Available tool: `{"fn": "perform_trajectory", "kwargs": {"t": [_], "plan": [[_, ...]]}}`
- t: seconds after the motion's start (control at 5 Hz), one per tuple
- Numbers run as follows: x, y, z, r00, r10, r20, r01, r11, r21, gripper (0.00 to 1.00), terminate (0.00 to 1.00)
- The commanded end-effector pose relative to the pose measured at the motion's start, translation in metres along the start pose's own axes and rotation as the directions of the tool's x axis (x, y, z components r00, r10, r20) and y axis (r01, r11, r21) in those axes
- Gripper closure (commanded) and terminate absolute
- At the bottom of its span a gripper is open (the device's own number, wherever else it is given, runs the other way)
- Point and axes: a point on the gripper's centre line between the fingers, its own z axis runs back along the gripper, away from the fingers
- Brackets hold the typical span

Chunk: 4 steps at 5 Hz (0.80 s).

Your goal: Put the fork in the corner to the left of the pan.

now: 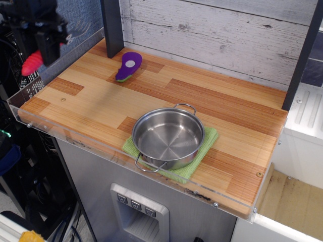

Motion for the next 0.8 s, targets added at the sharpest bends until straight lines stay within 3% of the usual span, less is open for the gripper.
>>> {"fn": "perform_trajectory", "kwargs": {"t": [0.0, 0.4, 0.6], "plan": [[0.025, 0.029, -0.014, 1.0, 0.018, 0.015, -0.018, 0.998, 0.052, 1.0, 0.0], [0.028, -0.004, -0.044, 0.998, -0.035, -0.043, 0.036, 0.999, 0.041, 1.0, 0.0], [0.026, -0.004, -0.068, 0.995, -0.03, -0.1, 0.034, 0.998, 0.047, 1.0, 0.0]]}}
